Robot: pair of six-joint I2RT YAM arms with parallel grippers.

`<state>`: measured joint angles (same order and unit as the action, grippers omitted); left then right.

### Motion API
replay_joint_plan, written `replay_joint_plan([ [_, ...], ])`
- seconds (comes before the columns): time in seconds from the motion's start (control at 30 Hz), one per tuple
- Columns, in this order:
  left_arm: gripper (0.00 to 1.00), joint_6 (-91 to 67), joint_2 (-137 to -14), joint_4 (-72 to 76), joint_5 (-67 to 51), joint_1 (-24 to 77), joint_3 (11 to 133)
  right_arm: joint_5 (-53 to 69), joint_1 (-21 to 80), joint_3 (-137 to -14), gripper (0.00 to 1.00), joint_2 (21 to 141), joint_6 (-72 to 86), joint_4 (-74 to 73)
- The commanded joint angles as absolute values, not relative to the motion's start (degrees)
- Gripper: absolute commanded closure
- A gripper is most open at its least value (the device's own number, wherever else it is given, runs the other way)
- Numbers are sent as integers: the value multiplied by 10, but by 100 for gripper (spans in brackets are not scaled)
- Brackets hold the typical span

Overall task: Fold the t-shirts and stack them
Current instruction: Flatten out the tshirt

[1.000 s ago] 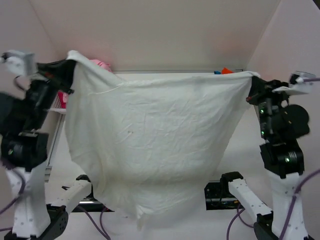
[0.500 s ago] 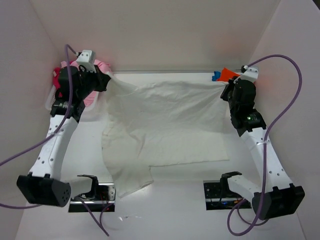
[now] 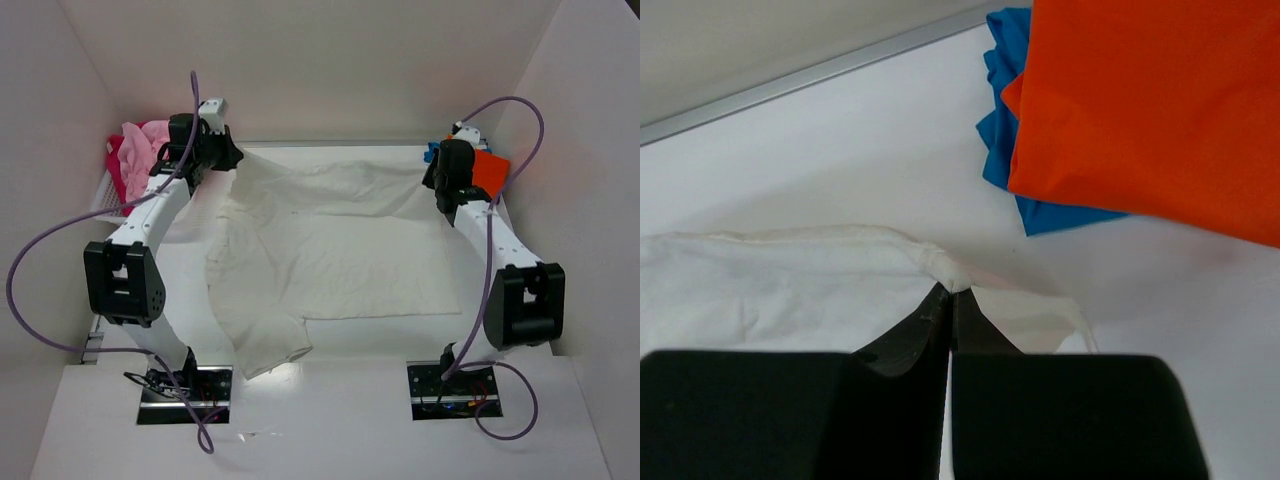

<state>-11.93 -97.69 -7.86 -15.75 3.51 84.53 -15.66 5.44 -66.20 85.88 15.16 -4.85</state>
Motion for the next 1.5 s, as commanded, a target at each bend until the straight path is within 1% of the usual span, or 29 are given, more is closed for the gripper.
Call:
replay_joint_plan([
  [0.0, 100, -91, -1018, -33, -152, 28, 911, -150, 38, -734, 100, 925, 163, 18],
  [0.2, 100, -74, -1106, -31, -164, 23, 981, -132, 16, -757, 100, 1000, 163, 56],
  [0.37, 100, -42, -1204, -71, -174, 23, 1098, -117, 7, -798, 100, 1065, 149, 73],
  [0.67, 100, 3, -1297, -127, -183, 23, 1250, -122, 7, -868, 100, 1163, 142, 86],
  [0.87, 100, 3, -1322, -150, -197, 23, 1293, -115, 2, -920, 100, 1211, 125, 86],
  [1.0, 100, 3, -1320, -156, -202, 23, 1284, -110, -4, -961, 100, 1230, 125, 69],
  [1.23, 100, 9, -1277, -144, -201, 23, 1200, -105, -4, -961, 100, 1224, 125, 64],
  [1.47, 100, 9, -1207, -123, -185, 23, 1087, -93, -4, -884, 100, 1163, 125, 76],
])
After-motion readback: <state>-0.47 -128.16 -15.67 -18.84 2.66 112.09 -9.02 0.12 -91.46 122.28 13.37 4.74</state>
